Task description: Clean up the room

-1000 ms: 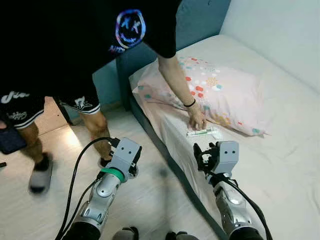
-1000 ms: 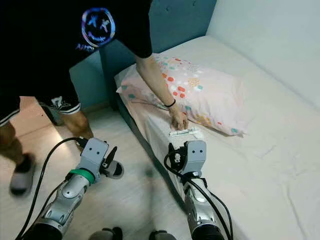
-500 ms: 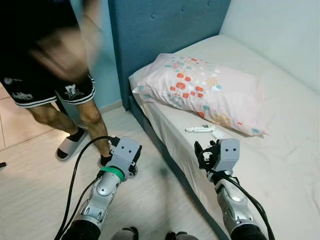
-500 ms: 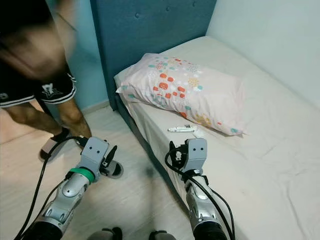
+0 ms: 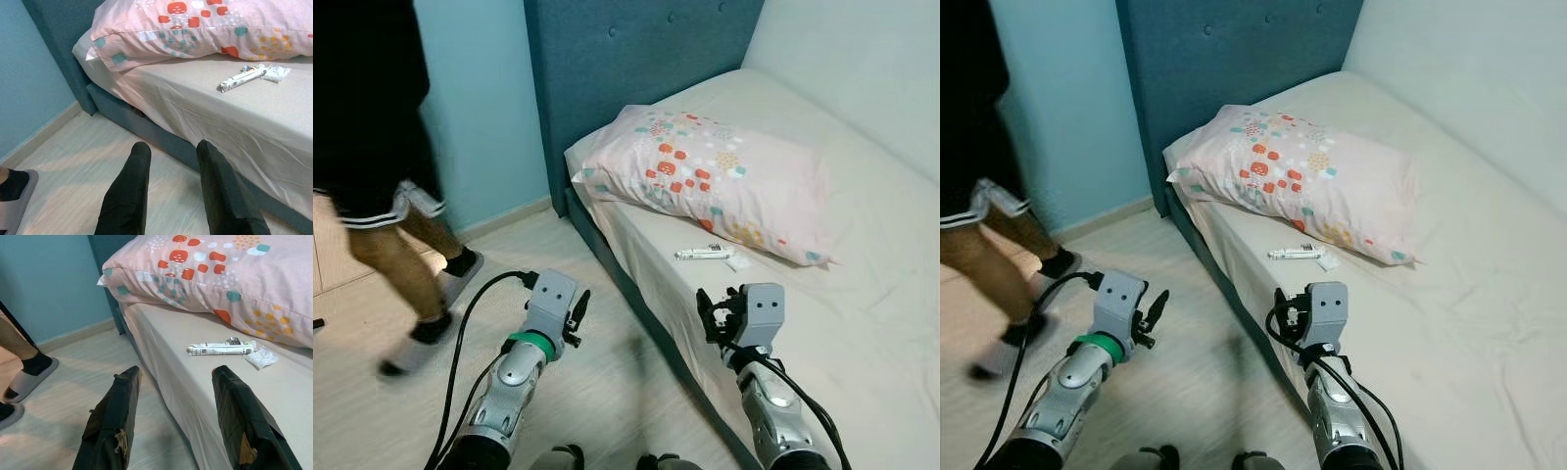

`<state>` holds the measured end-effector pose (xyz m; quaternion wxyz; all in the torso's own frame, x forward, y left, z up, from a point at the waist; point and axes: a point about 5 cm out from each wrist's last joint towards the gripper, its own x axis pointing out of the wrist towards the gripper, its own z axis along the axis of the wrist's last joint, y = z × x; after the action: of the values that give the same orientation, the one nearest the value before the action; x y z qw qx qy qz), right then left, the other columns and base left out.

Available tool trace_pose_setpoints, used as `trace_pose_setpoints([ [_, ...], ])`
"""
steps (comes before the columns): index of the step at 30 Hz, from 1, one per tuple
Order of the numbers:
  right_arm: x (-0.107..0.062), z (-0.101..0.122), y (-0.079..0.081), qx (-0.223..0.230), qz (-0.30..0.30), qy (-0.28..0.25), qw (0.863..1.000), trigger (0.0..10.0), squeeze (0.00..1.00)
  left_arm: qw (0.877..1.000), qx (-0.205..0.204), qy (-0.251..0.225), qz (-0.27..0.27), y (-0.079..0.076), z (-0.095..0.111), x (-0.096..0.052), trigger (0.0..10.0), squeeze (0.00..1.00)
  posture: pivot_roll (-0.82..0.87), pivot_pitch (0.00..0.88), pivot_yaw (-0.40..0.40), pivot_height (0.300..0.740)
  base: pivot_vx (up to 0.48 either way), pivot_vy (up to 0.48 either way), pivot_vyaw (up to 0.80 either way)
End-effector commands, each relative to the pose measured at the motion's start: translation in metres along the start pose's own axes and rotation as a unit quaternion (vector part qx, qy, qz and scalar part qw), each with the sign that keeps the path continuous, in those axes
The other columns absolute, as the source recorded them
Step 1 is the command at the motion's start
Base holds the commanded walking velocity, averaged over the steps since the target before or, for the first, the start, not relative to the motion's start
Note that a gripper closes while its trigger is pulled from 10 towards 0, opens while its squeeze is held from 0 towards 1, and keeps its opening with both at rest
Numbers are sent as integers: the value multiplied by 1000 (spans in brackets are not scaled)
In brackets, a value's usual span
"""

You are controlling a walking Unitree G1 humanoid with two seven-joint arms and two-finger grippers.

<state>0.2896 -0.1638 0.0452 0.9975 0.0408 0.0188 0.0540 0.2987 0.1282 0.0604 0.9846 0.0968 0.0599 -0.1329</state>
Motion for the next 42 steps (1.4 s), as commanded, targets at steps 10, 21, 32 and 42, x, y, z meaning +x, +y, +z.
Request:
trace_pose_setpoints([
  [10, -4, 3, 7, 24, 17, -19, 999, 10000, 0, 1000, 3, -16, -10, -6, 4, -2, 10000, 0, 20, 89, 6, 740, 0, 0, 0],
  [21, -6, 3, 5, 19, 17, -20, 999, 10000, 0, 999, -32, -9, 25, -2, 7, 0, 10000, 0, 11, 89, 8, 740, 0, 0, 0],
  [32, -2, 6, 4, 17, 11, -20, 1000, 10000, 0, 1000, -8, -12, 22, -1, 8, 1, 10000, 0, 12, 88, 9, 740, 0, 0, 0],
  [42, 0, 4, 10, 18, 19, -12, 1000, 10000, 0, 1000, 2, -6, 30, -2, 7, 2, 10000, 0, 18, 82, 0, 740, 0, 0, 0],
])
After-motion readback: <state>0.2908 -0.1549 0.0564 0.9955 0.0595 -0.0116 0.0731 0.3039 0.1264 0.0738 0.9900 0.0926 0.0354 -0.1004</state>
